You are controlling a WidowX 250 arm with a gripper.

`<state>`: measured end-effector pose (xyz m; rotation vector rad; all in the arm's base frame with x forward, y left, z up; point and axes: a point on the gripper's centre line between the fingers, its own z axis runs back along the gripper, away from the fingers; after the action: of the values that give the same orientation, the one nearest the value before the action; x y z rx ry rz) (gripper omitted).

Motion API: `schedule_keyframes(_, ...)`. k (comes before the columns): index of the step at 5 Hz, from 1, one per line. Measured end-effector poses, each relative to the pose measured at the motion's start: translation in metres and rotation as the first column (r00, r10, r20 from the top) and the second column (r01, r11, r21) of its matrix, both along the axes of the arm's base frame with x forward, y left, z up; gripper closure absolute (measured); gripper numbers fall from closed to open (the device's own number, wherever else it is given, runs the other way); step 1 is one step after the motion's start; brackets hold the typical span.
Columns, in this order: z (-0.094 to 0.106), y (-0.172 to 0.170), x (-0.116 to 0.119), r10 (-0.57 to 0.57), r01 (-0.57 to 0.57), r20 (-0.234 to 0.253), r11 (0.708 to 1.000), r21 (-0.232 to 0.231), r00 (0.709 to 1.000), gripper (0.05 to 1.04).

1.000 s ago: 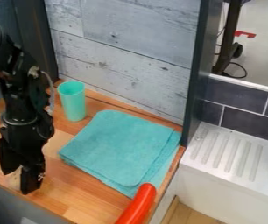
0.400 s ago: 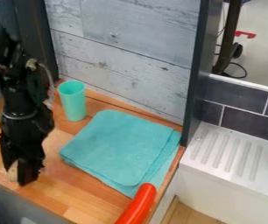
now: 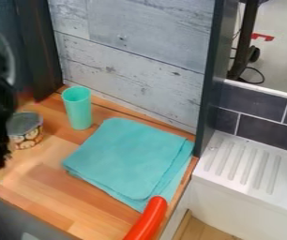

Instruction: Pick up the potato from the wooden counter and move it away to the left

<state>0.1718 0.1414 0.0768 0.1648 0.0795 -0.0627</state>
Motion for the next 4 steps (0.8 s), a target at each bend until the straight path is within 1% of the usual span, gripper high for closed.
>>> schedule_keyframes(1, 0.013, 0.033, -0.005, 0.062, -0.064, 0.050, 0.997, 0.044, 0.997, 0.470)
schedule_keyframes(2, 0.012, 0.057, -0.002, 0.097, -0.100, 0.064, 0.994, 0.052, 0.993, 0.470)
schedule_keyframes(4, -0.017, 0.077, 0.003, 0.115, -0.113, -0.032, 0.992, 0.060, 0.993, 0.470)
